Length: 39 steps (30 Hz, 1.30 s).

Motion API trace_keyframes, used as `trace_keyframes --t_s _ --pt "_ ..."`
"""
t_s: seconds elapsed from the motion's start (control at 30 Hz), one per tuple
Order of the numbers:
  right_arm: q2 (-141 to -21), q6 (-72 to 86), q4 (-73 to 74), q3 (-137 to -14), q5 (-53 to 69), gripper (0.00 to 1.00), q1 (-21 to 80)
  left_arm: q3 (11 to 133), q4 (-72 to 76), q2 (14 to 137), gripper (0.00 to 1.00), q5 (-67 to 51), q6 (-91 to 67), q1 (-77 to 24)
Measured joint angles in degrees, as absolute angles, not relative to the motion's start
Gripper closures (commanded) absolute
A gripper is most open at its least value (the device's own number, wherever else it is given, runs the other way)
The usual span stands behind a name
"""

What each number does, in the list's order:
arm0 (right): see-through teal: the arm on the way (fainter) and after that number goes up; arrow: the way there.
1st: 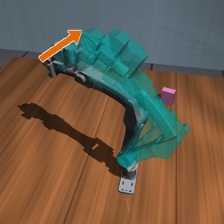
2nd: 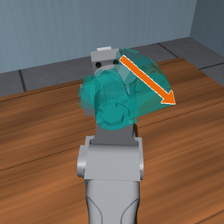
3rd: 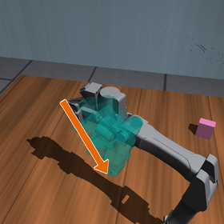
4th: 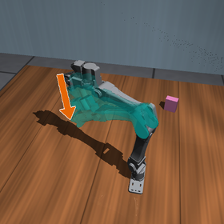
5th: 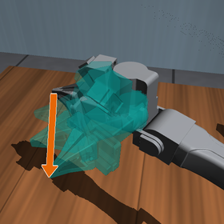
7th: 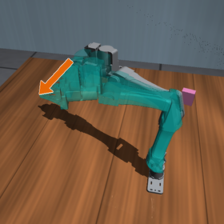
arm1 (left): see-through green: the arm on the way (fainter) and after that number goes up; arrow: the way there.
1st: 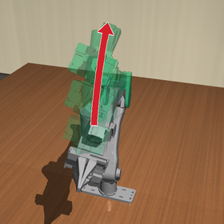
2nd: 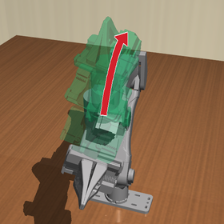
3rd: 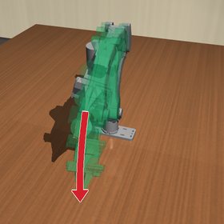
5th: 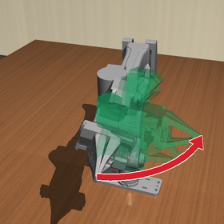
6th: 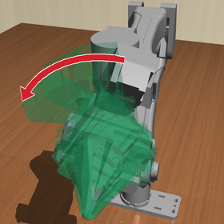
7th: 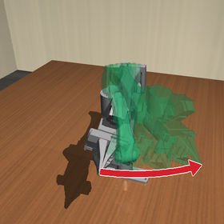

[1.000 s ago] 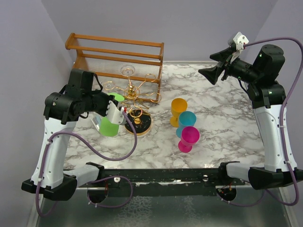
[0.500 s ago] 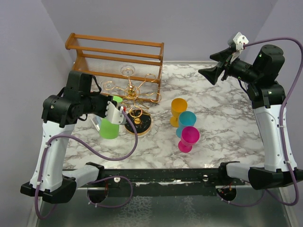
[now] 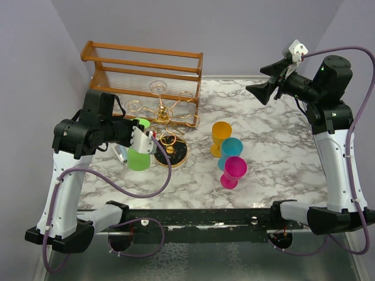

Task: Place the wine glass upside down on the wine glass rack

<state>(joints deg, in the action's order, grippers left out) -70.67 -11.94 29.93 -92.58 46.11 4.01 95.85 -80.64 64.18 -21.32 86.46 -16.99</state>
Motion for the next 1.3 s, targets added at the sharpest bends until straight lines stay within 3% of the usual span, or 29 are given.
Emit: trace_keyframes --t_s 1.3 --pt "-70.52 -16.99 29.87 -89.19 41.36 0.23 3.99 93.36 -80.73 59.05 0.72 -19.86 78.83 -17.02"
